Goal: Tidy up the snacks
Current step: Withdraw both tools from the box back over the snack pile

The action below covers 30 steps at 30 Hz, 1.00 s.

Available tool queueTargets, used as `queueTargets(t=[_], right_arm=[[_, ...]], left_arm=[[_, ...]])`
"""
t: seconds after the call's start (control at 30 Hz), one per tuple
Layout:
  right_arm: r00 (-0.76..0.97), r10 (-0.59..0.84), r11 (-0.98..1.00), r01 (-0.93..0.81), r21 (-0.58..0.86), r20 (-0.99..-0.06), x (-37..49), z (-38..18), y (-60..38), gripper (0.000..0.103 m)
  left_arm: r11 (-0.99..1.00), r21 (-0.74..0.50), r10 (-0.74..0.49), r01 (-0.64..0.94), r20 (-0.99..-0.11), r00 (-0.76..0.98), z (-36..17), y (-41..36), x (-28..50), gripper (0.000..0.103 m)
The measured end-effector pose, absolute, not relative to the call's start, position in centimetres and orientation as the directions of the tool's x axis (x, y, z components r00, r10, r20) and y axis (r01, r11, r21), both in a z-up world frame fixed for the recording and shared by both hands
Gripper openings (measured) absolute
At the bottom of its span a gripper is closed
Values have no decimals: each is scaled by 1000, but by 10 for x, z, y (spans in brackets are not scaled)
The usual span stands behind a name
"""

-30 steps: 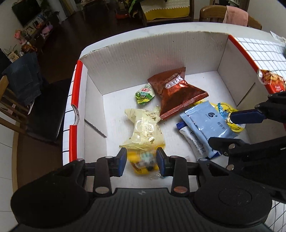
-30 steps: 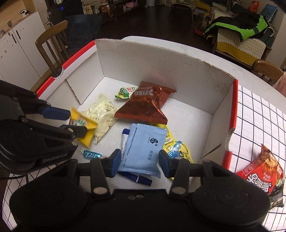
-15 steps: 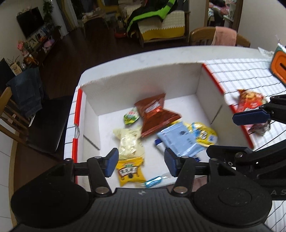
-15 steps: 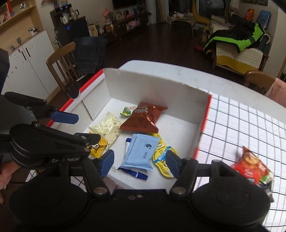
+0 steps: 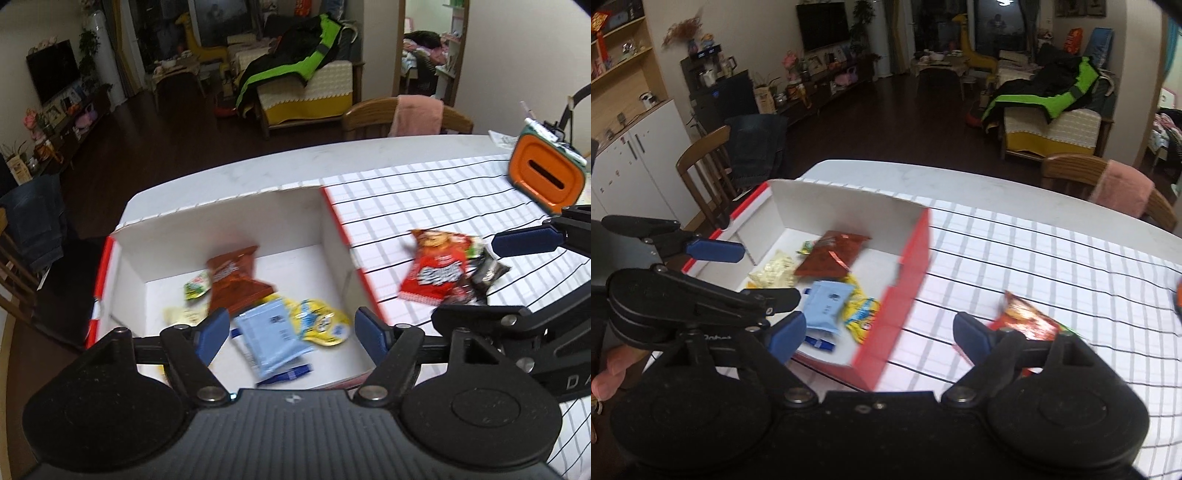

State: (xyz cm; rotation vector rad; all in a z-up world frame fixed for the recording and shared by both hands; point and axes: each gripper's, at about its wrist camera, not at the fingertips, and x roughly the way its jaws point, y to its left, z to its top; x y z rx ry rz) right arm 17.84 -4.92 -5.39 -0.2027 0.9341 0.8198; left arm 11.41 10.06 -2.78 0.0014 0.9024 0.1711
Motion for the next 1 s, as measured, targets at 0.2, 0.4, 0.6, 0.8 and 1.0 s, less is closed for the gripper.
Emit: queueTargets(t=[0.2,0.4,0.6,0.8,1.0], right_arm=[[354,521,721,-669,180,-776,192,-56,-94,94],[374,503,754,-630,185,-779,210,-64,-134,101],[374,468,782,-597,179,-800,228,-83,-165,102],[379,441,798,-581,161,-814,249,-102,-191,102],[349,413,798,-584,149,-841,266,-132,-199,102]], left_arm=[[992,63,118,-108,-765,633,-29,59,124,80],[996,37,79,-78,-761,644,-39,24,136,82],[998,11,52,-69,-771,635,-56,2,151,82],[998,23,59,-66,-782,621,-76,-15,163,82],[998,37,64,-57,-811,581,-102,-28,177,82]])
